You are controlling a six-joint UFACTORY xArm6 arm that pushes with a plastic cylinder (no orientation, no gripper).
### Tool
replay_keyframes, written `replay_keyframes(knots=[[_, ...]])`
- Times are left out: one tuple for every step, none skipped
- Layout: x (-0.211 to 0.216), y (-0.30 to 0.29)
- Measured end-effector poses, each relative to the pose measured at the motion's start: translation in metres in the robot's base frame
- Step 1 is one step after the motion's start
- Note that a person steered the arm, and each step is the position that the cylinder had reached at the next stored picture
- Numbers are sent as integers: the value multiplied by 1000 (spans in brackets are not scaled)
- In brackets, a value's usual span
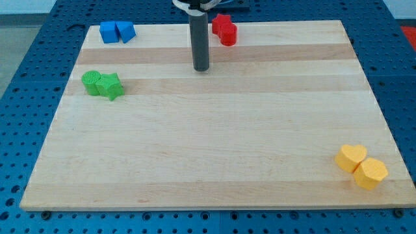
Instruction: Point your arm towards the left
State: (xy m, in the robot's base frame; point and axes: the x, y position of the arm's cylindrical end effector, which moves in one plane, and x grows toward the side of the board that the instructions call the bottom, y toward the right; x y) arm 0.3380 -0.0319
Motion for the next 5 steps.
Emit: replay_keyframes(knots=[[9,0],[19,0],[19,-8],[18,-25],[14,-44]])
